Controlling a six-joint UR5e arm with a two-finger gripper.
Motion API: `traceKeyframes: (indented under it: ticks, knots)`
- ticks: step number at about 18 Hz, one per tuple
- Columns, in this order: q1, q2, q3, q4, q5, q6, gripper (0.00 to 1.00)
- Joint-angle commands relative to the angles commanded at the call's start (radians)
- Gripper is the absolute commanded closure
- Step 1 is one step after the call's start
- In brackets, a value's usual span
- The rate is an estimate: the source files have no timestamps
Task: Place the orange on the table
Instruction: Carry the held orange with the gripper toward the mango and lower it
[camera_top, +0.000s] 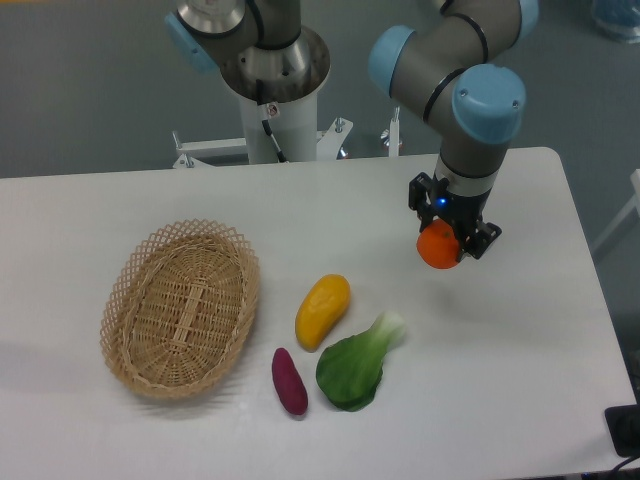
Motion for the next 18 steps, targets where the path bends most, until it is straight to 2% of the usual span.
traceKeyframes:
  ticks: [5, 8, 10, 11, 12, 13, 18]
  knots:
    - [-0.003, -0.005, -0.005, -0.002, 0.000, -0.011, 0.49]
    - [-0.003, -0.003, -0.049, 0.002, -0.008, -0.021, 0.50]
    - [-0.006, 0.000, -0.084, 0.038, -0.008, -0.043, 0.49]
    - [-0.008, 0.003, -0.110, 0.076, -0.006, -0.046, 0.49]
    - [-0.009, 0.006, -0.148, 0.145, -0.005, -0.046, 0.49]
    - [-0.009, 0.009, -0.176, 0.179, -0.003, -0.041, 0.49]
    - [-0.011, 0.020, -0.218, 0.183, -0.003, -0.034, 0.50]
